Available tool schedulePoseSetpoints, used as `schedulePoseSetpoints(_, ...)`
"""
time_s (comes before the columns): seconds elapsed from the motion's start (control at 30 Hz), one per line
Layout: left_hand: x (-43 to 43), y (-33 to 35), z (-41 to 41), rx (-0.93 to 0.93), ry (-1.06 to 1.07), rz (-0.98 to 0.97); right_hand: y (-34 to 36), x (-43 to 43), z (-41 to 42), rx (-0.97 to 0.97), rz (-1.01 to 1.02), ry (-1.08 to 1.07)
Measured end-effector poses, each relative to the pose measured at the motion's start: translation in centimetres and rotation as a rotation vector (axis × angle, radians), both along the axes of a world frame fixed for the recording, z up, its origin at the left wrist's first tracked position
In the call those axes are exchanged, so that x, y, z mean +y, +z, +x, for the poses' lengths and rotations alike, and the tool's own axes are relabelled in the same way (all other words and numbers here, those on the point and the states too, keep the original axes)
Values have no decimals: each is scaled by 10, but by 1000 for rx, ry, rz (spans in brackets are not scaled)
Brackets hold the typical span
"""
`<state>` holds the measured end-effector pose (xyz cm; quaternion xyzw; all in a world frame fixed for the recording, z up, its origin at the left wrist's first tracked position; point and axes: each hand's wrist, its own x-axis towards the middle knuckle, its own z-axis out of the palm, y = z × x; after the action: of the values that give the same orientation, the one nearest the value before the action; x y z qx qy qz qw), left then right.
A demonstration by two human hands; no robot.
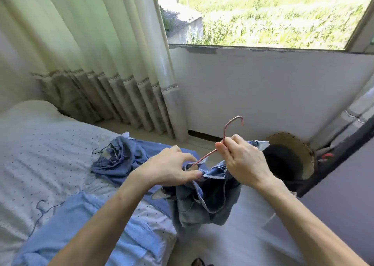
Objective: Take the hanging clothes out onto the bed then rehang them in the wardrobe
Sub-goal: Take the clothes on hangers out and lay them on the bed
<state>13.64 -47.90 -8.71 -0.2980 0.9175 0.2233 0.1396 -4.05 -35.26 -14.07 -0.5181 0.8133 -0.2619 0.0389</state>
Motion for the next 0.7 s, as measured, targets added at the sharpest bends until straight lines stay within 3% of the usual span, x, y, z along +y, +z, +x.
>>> schedulePoseSetpoints(0.07, -11, 5, 1, 153, 87, 98, 5, -28, 8, 37, 13, 42)
schedulePoseSetpoints(0.17, -34, 7, 1, 372, 243, 421, 17, -66, 15, 41, -18, 91)
schedulePoseSetpoints(0.23, -47, 9, -1, 508, 317, 491, 23, -89, 13, 15, -55, 123)
schedulePoseSetpoints(0.43, -77, 13, -20, 825, 525, 386, 35, -155, -5, -163, -277, 250)
schedulePoseSetpoints(0.63, -118, 41, -18, 981, 795, 320, 39, -202, -13, -218, -520, 289)
schedulePoseSetpoints(0.7, -136, 51, -6, 1012, 864, 319, 30, -211, -15, -246, -506, 257)
